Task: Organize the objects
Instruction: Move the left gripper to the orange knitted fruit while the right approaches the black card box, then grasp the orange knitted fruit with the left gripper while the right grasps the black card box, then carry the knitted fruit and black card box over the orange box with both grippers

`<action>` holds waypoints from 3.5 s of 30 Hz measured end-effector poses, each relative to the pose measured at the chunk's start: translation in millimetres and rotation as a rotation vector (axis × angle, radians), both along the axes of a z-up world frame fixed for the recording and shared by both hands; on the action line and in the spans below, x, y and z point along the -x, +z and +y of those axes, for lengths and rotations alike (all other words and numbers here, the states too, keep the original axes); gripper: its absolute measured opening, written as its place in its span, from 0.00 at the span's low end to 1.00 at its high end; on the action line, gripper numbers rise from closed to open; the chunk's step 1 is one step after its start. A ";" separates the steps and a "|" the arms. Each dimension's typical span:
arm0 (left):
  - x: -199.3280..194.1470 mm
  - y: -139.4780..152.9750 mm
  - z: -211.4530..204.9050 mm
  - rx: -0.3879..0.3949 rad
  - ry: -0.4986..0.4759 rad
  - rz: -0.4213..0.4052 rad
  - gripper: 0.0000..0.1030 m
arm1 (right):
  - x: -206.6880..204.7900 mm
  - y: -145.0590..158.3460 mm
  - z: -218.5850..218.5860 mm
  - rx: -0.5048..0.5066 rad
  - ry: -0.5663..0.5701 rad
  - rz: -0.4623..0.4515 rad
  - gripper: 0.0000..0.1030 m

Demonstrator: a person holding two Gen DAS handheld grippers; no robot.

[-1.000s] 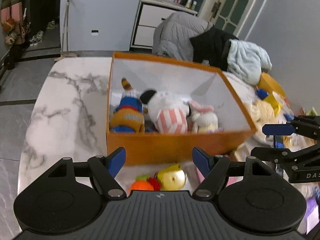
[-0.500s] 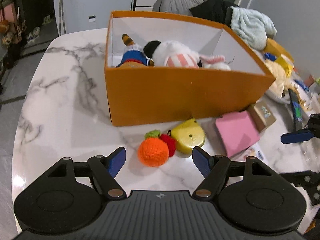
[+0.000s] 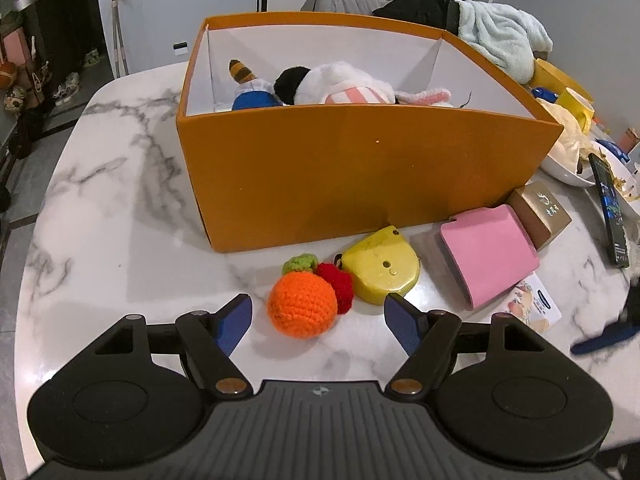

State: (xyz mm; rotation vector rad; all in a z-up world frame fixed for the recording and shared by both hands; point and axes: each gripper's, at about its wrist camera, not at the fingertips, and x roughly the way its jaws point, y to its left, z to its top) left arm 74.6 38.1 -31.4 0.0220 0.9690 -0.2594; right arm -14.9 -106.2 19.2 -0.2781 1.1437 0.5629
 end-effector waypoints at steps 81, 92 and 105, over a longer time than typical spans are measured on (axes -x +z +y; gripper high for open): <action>40.4 87.0 -20.0 -0.014 -0.263 -0.142 0.45 | -20.4 47.3 -36.2 0.019 -0.172 -0.160 0.78; -10.0 135.4 -47.0 -0.039 -0.246 -0.229 0.45 | -81.3 121.1 -55.5 -0.011 -0.282 -0.329 0.78; -90.5 118.3 -58.2 -0.067 -0.155 -0.201 0.45 | -188.3 118.5 -75.4 -0.016 -0.386 -0.318 0.78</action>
